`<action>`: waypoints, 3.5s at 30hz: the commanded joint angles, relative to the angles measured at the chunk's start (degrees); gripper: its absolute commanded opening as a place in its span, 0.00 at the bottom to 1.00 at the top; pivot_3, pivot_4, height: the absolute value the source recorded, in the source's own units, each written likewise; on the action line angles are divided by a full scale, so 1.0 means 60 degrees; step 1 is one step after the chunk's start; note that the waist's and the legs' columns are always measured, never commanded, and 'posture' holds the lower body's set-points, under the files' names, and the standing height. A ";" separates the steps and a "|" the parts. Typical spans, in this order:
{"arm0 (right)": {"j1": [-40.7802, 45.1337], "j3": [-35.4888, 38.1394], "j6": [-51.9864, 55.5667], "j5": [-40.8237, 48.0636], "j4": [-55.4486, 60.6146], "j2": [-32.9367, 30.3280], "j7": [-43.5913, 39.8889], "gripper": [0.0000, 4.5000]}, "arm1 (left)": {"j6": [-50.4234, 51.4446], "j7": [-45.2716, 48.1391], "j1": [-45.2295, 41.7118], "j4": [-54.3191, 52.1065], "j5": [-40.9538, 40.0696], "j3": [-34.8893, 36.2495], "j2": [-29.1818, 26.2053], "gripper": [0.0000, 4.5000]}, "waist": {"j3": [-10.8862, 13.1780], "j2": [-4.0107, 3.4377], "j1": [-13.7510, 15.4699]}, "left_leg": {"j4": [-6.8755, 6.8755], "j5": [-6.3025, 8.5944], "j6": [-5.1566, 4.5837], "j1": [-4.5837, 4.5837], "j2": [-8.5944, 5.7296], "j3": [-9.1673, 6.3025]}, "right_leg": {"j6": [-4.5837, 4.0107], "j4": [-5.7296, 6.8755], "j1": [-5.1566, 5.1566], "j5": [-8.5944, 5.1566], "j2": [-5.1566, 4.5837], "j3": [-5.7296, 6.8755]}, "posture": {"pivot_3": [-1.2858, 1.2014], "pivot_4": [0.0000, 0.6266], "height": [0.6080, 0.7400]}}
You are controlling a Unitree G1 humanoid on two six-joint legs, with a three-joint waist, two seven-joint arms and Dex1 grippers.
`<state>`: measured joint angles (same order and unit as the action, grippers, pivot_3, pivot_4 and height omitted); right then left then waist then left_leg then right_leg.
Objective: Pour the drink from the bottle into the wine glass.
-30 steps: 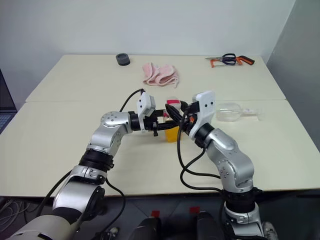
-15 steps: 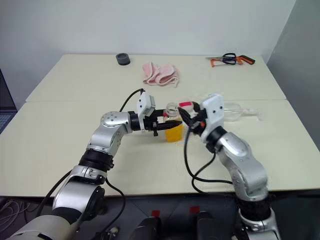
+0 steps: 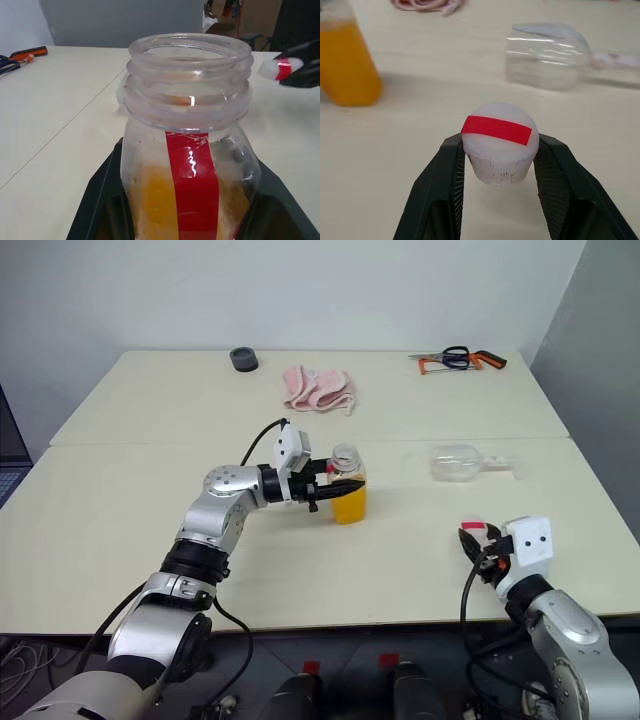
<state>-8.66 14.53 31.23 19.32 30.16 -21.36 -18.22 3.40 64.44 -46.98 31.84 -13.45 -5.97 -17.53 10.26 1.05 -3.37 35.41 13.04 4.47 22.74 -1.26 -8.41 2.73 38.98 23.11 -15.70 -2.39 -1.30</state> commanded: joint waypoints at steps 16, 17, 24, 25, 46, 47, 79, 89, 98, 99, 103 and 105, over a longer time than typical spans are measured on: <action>0.0099 0.0396 -0.1876 -0.0015 -0.1985 0.0338 -0.0084 1.00 | -0.0432 -0.0323 -0.0219 0.0090 -0.0015 0.0335 -0.0013 0.40 | 0.0000 -0.0001 0.0052 | 0.0012 0.0000 0.0000 0.0008 -0.0003 0.0013 | 0.0000 -0.0003 0.0000 0.0000 -0.0003 -0.0014 | 0.52 0.24 1.00; 0.0025 0.0358 -0.1854 -0.0039 -0.1752 0.0201 -0.0168 1.00 | -0.0506 -0.0429 -0.0244 0.0158 0.0014 0.0364 -0.0011 0.40 | 0.0000 -0.0001 0.0056 | 0.0017 0.0000 0.0000 0.0008 -0.0004 0.0015 | 0.0000 -0.0003 0.0000 0.0001 -0.0003 -0.0016 | 0.52 0.24 1.00; 0.1490 -0.1733 -0.0331 0.0576 0.0548 -0.0625 -0.1169 1.00 | -0.1700 -0.2499 -0.1087 0.2101 0.0303 0.1259 -0.0187 0.40 | 0.0000 -0.0001 -0.0065 | 0.0024 0.0001 -0.0001 -0.0001 0.0013 0.0018 | 0.0005 0.0003 0.0001 -0.0002 0.0018 -0.0019 | 0.52 0.24 1.00; 0.1936 -0.2063 -0.0106 0.0576 0.0580 -0.0594 -0.1170 1.00 | -0.1866 -0.2778 -0.1214 0.2411 0.0349 0.1374 -0.0234 0.40 | 0.0002 0.0002 -0.0109 | 0.0026 0.0001 -0.0001 -0.0003 0.0016 0.0018 | 0.0008 0.0004 0.0000 -0.0004 0.0021 -0.0019 | 0.52 0.24 1.00; 0.7577 -0.5404 0.0207 -0.1360 -0.3483 0.1771 -0.1503 1.00 | -0.2368 -0.6097 -0.2571 0.6344 0.0907 0.2737 -0.1445 0.40 | 0.0001 0.0013 0.0004 | 0.0074 -0.0001 0.0005 0.0046 -0.0020 -0.0009 | 0.0000 0.0008 0.0013 0.0002 -0.0033 0.0046 | 0.52 0.24 1.00; 0.7568 -0.5392 0.0205 -0.1370 -0.3490 0.1793 -0.1535 1.00 | -0.2389 -0.6171 -0.2557 0.6402 0.0993 0.2675 -0.1450 0.40 | 0.0001 0.0013 0.0000 | 0.0074 -0.0001 0.0004 0.0045 -0.0020 -0.0009 | 0.0000 0.0009 0.0013 0.0002 -0.0033 0.0046 | 0.52 0.24 1.00; 0.5064 -0.4735 0.1016 -0.1578 -0.0699 0.1009 -0.1300 1.00 | -0.2482 -0.5945 0.0322 0.3242 0.0879 0.3050 -0.1471 0.99 | -0.0001 0.0012 -0.0005 | 0.0068 0.0001 0.0002 0.0041 -0.0014 -0.0008 | -0.0001 0.0013 0.0013 0.0002 -0.0033 0.0043 | 0.52 0.24 1.00; 0.3222 -0.3794 0.0612 -0.1848 0.1035 -0.0229 -0.1015 1.00 | -0.0254 -0.5492 0.3769 -0.2028 0.0062 0.3165 -0.1875 0.99 | -0.0002 0.0011 0.0048 | 0.0066 0.0002 0.0001 0.0039 -0.0006 -0.0008 | -0.0001 0.0011 0.0010 0.0002 -0.0032 0.0037 | 0.52 0.24 1.00; 0.2030 -0.3501 -0.1904 -0.6204 -0.0412 -0.3371 0.0374 1.00 | 0.2096 -0.2071 0.4004 -0.5348 -0.1339 0.1186 -0.2458 0.99 | -0.0004 0.0014 0.0254 | 0.0073 0.0002 0.0000 0.0033 -0.0014 0.0019 | 0.0000 0.0000 -0.0008 0.0001 -0.0036 0.0031 | 0.52 0.24 1.00; 0.2071 -0.3566 -0.2141 -0.6587 -0.0698 -0.3577 0.0495 1.00 | 0.2245 -0.1793 0.3848 -0.5365 -0.1409 0.1043 -0.2509 0.99 | -0.0004 0.0014 0.0252 | 0.0069 0.0002 0.0000 0.0028 -0.0008 0.0024 | 0.0000 0.0000 -0.0008 0.0001 -0.0032 0.0027 | 0.52 0.24 1.00; 0.2742 -0.4195 -0.2977 -0.8615 -0.2616 -0.4301 0.1266 1.00 | 0.2638 -0.0652 0.3036 -0.5164 -0.1558 0.0423 -0.2563 0.99 | -0.0003 0.0014 0.0088 | 0.0060 0.0002 0.0000 0.0013 0.0010 0.0053 | -0.0002 0.0005 -0.0006 0.0001 -0.0014 0.0003 | 0.52 0.24 1.00; 0.3451 -0.4454 -0.3313 -0.9254 -0.3911 -0.4323 0.1740 1.00 | 0.2548 -0.0154 0.2683 -0.5026 -0.1433 0.0065 -0.2553 0.99 | -0.0003 0.0014 0.0065 | 0.0062 0.0002 0.0000 0.0013 0.0010 0.0069 | -0.0002 0.0005 -0.0003 0.0001 -0.0010 -0.0008 | 0.52 0.24 1.00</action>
<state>9.45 -11.83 13.80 -32.05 10.25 -46.77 -10.96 19.20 60.88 -29.59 2.38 -21.60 -4.61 -32.42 10.24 1.13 -2.98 35.80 13.06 4.47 22.82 -1.21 -7.96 2.71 39.01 23.09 -15.69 -2.46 -1.38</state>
